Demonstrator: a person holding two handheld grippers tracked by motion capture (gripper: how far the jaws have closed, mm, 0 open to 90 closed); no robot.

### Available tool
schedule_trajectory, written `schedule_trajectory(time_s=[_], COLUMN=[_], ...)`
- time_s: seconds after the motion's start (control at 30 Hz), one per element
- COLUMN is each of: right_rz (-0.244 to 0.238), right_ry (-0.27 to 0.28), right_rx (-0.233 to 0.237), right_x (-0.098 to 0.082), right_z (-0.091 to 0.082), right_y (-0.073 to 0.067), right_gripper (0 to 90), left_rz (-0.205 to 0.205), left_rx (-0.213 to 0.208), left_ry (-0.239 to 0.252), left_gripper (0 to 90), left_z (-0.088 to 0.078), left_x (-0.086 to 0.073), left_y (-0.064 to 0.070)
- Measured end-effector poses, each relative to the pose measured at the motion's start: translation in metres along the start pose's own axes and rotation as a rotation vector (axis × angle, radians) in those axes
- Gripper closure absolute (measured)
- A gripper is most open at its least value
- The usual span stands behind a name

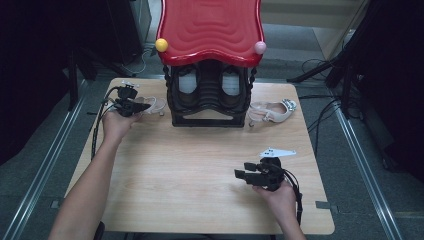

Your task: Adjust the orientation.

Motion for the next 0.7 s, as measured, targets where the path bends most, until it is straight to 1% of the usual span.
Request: schedule_trajectory(time_s=[0.07, 0.17, 0.2, 0.27, 0.37, 0.47, 0.53, 0.57, 0.6, 0.7], right_rz=[-0.004, -0.002, 0.000, 0.006, 0.000, -0.003, -0.007, -0.007, -0.005, -0.010], right_ry=[0.002, 0.003, 0.007, 0.012, 0.020, 0.021, 0.019, 0.019, 0.018, 0.020], right_rx=[0.001, 0.006, 0.008, 0.011, 0.016, 0.021, 0.024, 0.025, 0.027, 0.029], right_x=[0.000, 0.001, 0.002, 0.004, 0.008, 0.010, 0.011, 0.011, 0.011, 0.012], right_z=[0.001, 0.002, 0.003, 0.004, 0.006, 0.009, 0.010, 0.010, 0.011, 0.013], right_y=[0.000, 0.000, 0.000, 0.000, -0.001, -0.001, -0.001, -0.001, -0.002, -0.001], right_gripper=[43.6, 43.6, 43.6, 43.6, 43.6, 43.6, 43.6, 43.6, 43.6, 43.6], left_rz=[-0.014, -0.001, 0.003, 0.010, 0.011, 0.016, 0.033, 0.034, 0.033, 0.037], left_rx=[-0.004, 0.001, 0.008, 0.012, 0.019, 0.040, 0.056, 0.048, 0.047, 0.062], left_ry=[0.003, -0.006, 0.000, -0.009, -0.020, -0.029, -0.042, -0.056, -0.059, -0.056], left_gripper=[90.0, 90.0, 90.0, 90.0, 90.0, 89.5, 88.9, 88.9, 88.9, 89.0], left_z=[-0.003, -0.007, -0.008, -0.010, -0.013, -0.016, -0.019, -0.021, -0.022, -0.025], left_x=[-0.003, -0.007, -0.007, -0.009, -0.011, -0.013, -0.015, -0.016, -0.016, -0.018], left_y=[-0.002, -0.004, -0.005, -0.006, -0.009, -0.014, -0.018, -0.019, -0.020, -0.024])
Point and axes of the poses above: each handheld gripper's, and its own axes: z roughly forward along the jaws, x roughly out of its top, y roughly to its right, the point moved 9 cm from there along z, roughly forward along the jaws, and after that the axes turned 15 degrees about y, right-handed, at the moved point
